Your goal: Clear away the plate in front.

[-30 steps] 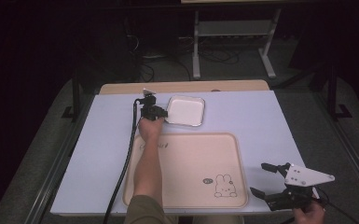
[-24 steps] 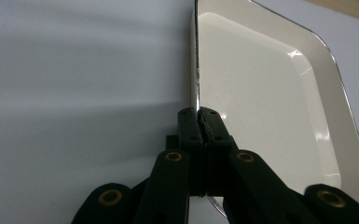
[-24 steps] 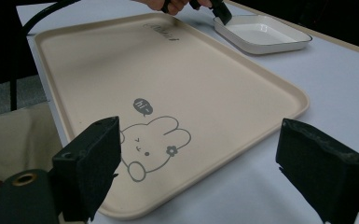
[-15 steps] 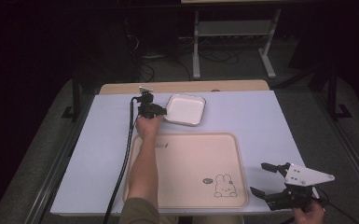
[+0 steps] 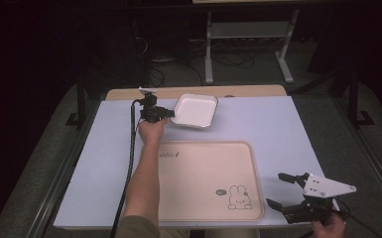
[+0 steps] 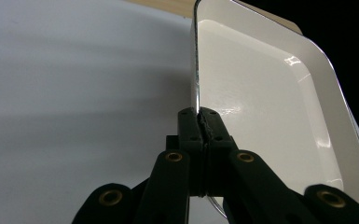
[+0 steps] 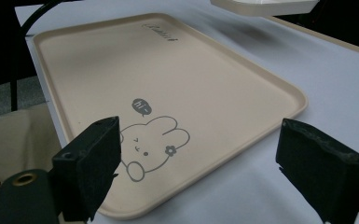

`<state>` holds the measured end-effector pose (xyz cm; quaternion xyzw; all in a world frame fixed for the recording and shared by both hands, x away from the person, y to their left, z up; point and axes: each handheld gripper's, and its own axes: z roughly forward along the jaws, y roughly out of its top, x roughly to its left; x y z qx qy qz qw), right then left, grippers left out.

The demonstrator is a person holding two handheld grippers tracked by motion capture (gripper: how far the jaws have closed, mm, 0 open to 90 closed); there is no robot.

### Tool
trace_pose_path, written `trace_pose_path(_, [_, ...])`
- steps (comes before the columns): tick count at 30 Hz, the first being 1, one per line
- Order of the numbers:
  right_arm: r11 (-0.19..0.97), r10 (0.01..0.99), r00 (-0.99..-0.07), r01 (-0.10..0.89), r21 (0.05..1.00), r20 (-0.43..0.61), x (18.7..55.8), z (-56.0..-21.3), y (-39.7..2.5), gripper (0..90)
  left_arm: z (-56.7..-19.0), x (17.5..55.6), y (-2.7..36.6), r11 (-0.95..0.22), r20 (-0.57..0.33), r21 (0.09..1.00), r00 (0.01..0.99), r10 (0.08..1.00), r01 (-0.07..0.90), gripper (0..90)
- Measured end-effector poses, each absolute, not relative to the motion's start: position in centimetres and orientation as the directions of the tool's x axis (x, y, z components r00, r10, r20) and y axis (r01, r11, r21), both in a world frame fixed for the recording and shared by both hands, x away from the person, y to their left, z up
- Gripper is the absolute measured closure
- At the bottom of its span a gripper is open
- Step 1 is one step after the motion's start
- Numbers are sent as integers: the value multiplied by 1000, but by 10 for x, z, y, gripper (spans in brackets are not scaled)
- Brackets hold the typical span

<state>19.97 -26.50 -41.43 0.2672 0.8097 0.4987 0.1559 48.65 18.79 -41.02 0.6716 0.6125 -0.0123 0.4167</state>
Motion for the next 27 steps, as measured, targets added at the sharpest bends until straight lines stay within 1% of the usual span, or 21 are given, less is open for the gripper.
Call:
trace_pose_path(4, [358,590,-807,277,892,14,200,-414,-265,131,-405,483,192,92,-525,551,259,811,829,887])
trace_pose_path(17, [351,601,-799,285,892,19,200,-415,-267,131,-388,465,221,133,-555,567,257,791,813,887])
trace_pose_path(27, [353,603,-798,286,891,17,200,-415,-267,131,-375,452,233,111,-549,593,299,781,797,887])
